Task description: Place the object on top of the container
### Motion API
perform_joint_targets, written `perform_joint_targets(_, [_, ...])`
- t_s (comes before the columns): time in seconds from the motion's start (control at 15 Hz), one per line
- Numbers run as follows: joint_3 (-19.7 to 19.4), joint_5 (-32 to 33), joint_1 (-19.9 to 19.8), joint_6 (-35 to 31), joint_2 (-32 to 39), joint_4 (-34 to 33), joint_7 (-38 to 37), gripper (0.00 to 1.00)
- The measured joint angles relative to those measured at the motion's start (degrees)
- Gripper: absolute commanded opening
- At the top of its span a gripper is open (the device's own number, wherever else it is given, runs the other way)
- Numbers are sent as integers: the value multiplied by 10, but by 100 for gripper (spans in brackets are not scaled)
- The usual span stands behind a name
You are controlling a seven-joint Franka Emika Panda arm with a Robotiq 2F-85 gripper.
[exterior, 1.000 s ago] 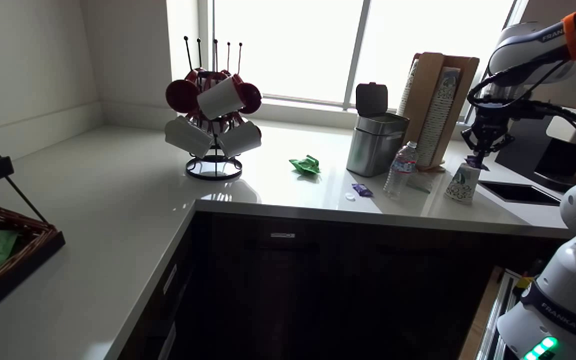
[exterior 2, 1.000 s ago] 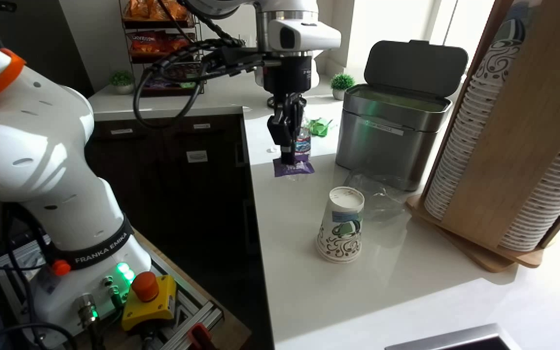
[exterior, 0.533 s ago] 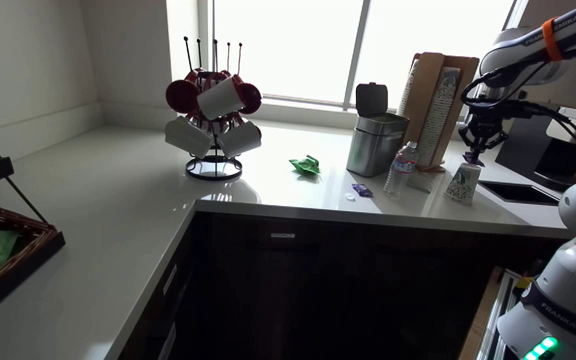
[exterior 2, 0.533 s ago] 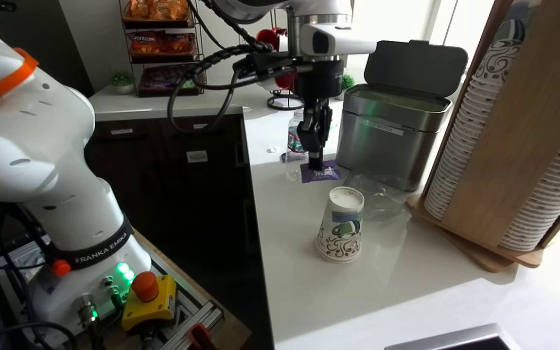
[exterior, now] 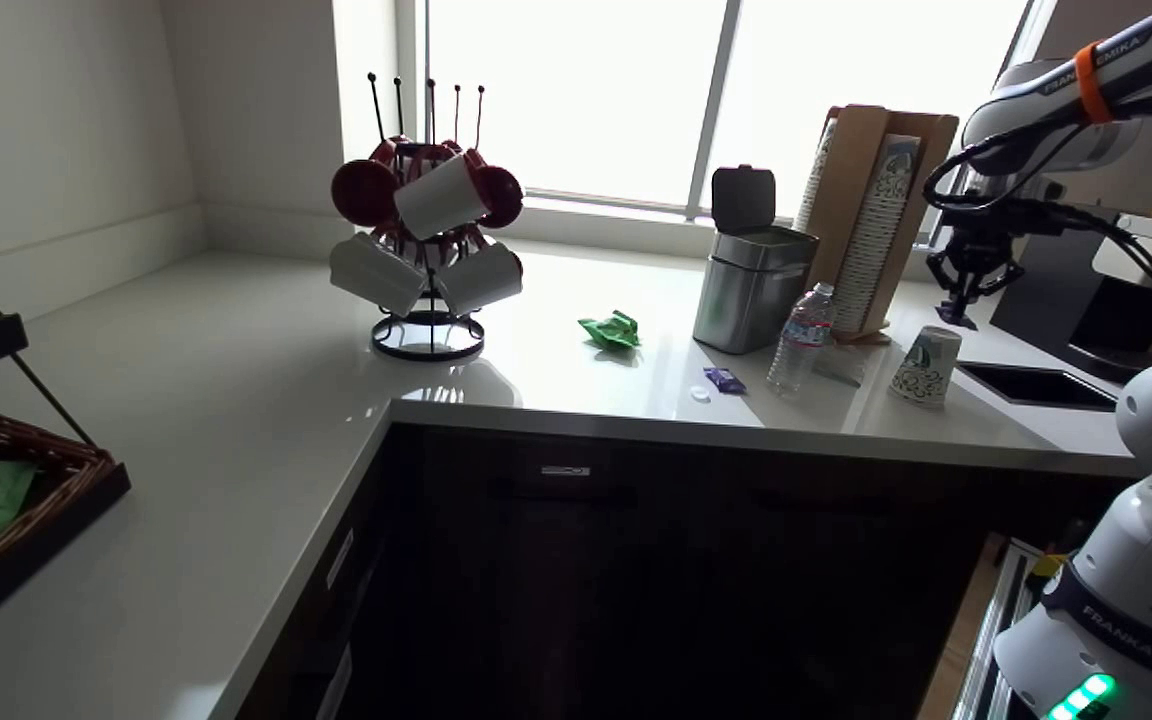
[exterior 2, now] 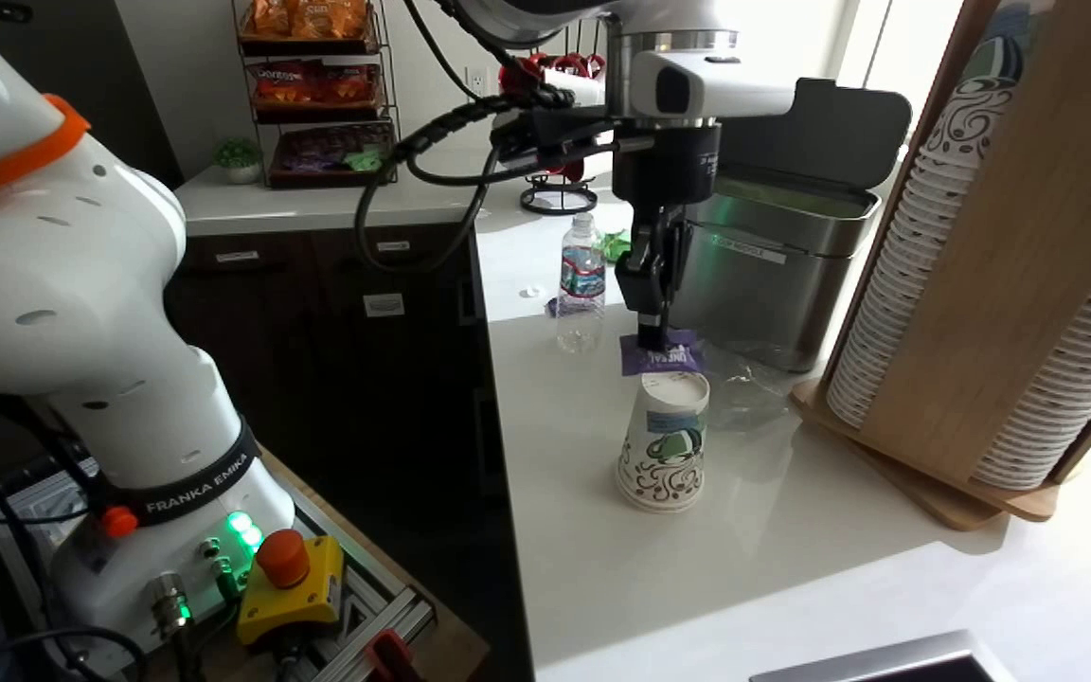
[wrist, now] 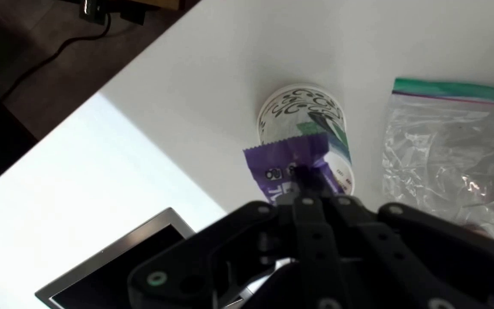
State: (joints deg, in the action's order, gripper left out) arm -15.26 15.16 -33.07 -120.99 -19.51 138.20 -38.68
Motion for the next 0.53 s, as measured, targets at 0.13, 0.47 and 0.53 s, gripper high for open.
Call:
perform_joint_targets(0.13, [-2,0,0,-13,10,-4,-7,0])
perform_joint_targets(0.47, [-4,0,2,-40,32,-10,-18,0])
perform_joint_targets(0.53, [-4,0,2,-43,35,-11,-20,0])
